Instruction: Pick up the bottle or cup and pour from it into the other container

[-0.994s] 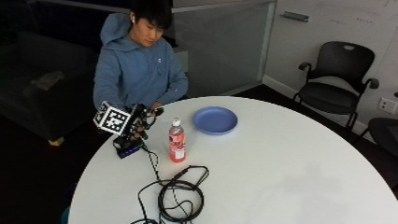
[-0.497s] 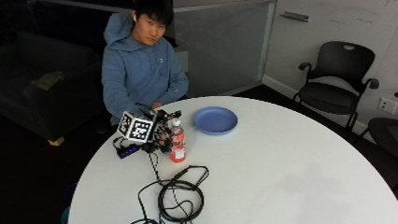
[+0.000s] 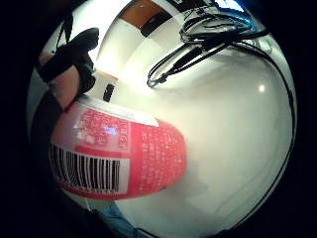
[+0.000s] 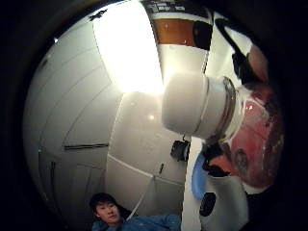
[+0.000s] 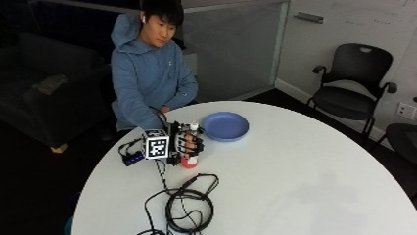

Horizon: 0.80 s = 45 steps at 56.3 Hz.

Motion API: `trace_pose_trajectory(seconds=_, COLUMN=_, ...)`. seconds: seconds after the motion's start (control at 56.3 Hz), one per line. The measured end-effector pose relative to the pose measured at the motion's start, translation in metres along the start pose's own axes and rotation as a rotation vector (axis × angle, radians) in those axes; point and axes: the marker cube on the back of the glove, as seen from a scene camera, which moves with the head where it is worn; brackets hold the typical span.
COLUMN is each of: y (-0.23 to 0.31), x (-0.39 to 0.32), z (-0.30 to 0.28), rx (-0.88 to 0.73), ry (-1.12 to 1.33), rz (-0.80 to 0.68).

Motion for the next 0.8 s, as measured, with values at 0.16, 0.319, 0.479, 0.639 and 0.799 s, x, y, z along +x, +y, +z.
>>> trace_pose_trajectory(seconds=0.16, y=0.014, x=-0.010, z=0.012, rx=-0.134, ry=0.074, rz=0.106)
trace_pose_trajectory(seconds=0.319, y=0.014, x=-0.046, z=0.037, rx=-0.328, ry=0.315, rz=-0.022)
trace_pose_trajectory(seconds=0.479, y=0.027, x=-0.092, z=0.071, rx=-0.619, ry=0.723, rz=-0.196)
trace_pose_trajectory(seconds=0.639, y=0.032, x=-0.130, z=0.104, rx=-0.785, ry=1.134, rz=-0.363)
trace_pose_trajectory(seconds=0.799, y=0.052, x=-0.151, z=0.140, rx=-0.833, ry=1.568, rz=-0.532)
